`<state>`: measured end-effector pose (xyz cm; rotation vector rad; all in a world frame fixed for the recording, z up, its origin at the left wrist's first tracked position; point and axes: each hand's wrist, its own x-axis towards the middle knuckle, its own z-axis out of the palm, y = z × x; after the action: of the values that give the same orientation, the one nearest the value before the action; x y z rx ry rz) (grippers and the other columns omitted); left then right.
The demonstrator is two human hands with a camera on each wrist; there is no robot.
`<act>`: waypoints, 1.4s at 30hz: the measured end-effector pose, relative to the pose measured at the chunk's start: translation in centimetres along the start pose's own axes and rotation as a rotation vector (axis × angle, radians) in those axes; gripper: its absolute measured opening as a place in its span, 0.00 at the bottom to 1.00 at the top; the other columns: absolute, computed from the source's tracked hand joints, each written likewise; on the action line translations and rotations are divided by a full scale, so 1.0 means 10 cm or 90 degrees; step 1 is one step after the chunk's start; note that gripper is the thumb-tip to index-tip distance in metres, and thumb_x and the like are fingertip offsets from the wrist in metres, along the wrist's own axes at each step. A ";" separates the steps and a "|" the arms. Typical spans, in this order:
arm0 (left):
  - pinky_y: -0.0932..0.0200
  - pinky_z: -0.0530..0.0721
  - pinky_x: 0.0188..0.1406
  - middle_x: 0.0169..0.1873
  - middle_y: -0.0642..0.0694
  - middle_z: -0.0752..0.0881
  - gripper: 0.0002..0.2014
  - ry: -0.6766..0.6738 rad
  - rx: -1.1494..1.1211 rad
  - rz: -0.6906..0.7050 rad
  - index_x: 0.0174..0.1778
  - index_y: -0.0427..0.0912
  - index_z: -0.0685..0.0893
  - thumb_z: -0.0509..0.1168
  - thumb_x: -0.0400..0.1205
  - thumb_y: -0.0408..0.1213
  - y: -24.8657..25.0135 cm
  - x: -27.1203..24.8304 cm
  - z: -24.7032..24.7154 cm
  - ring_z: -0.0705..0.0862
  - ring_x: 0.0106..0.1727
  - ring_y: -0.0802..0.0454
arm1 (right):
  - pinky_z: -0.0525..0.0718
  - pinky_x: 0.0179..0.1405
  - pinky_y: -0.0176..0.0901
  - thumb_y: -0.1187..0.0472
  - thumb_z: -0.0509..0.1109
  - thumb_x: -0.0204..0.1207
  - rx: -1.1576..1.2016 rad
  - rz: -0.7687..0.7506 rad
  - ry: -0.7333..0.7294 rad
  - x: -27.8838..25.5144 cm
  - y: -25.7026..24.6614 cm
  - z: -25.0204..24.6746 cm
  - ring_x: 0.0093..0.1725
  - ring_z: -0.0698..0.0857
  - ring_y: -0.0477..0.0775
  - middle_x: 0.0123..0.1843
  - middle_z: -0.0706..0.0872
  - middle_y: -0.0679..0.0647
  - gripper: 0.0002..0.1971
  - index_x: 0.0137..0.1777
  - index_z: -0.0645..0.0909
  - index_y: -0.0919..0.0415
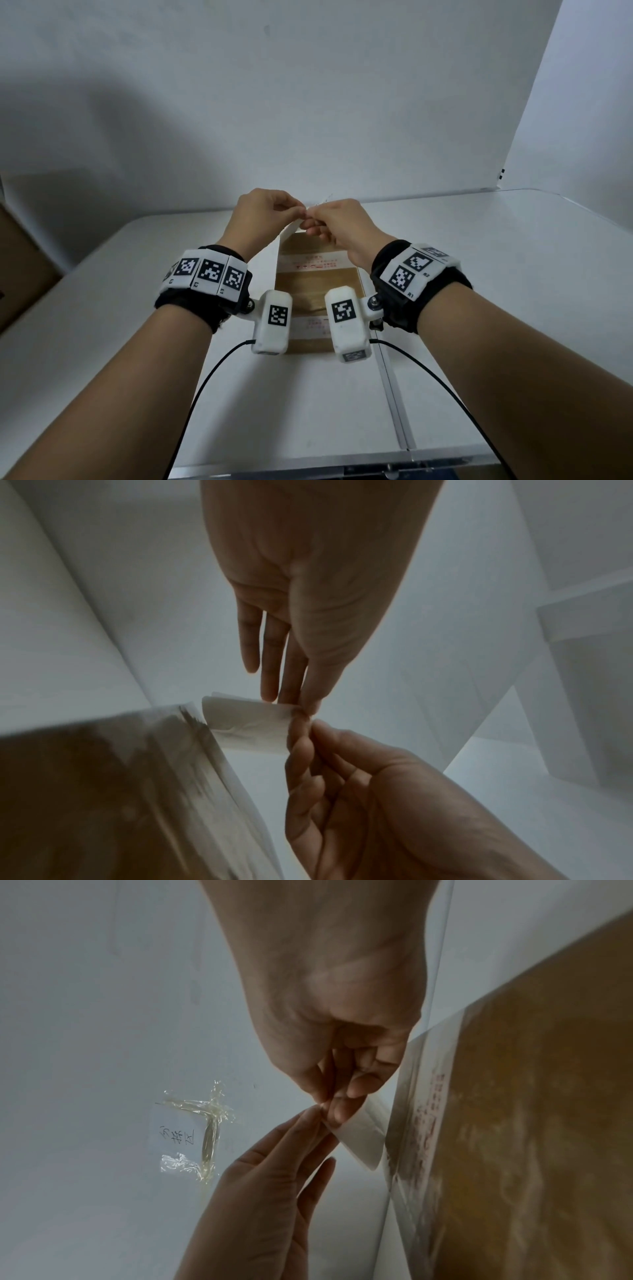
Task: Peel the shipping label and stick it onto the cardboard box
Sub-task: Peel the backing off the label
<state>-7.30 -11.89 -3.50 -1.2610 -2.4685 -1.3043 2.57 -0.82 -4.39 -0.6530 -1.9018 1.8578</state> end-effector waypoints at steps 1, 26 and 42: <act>0.70 0.80 0.45 0.41 0.50 0.92 0.07 -0.002 0.013 0.001 0.44 0.46 0.91 0.71 0.76 0.44 0.01 0.00 -0.01 0.88 0.46 0.59 | 0.78 0.27 0.29 0.64 0.68 0.80 0.001 0.000 -0.001 0.00 0.00 0.00 0.29 0.83 0.44 0.34 0.89 0.52 0.09 0.51 0.87 0.67; 0.53 0.78 0.41 0.47 0.43 0.81 0.09 0.122 -0.134 -0.245 0.49 0.40 0.78 0.55 0.81 0.38 -0.03 0.11 -0.08 0.78 0.46 0.45 | 0.73 0.30 0.35 0.63 0.65 0.73 -0.092 0.004 -0.103 -0.08 -0.04 0.02 0.27 0.76 0.46 0.29 0.80 0.51 0.07 0.36 0.82 0.60; 0.62 0.74 0.32 0.46 0.47 0.81 0.11 0.145 -0.152 -0.174 0.52 0.39 0.79 0.57 0.83 0.42 -0.02 0.09 -0.03 0.76 0.38 0.55 | 0.84 0.30 0.32 0.62 0.69 0.80 0.061 -0.016 -0.093 -0.09 -0.13 0.09 0.33 0.84 0.46 0.42 0.86 0.57 0.15 0.63 0.80 0.70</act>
<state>-8.08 -11.58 -3.05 -0.7708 -2.4395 -1.7424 2.71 -2.10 -3.07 -0.4722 -1.8868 2.0161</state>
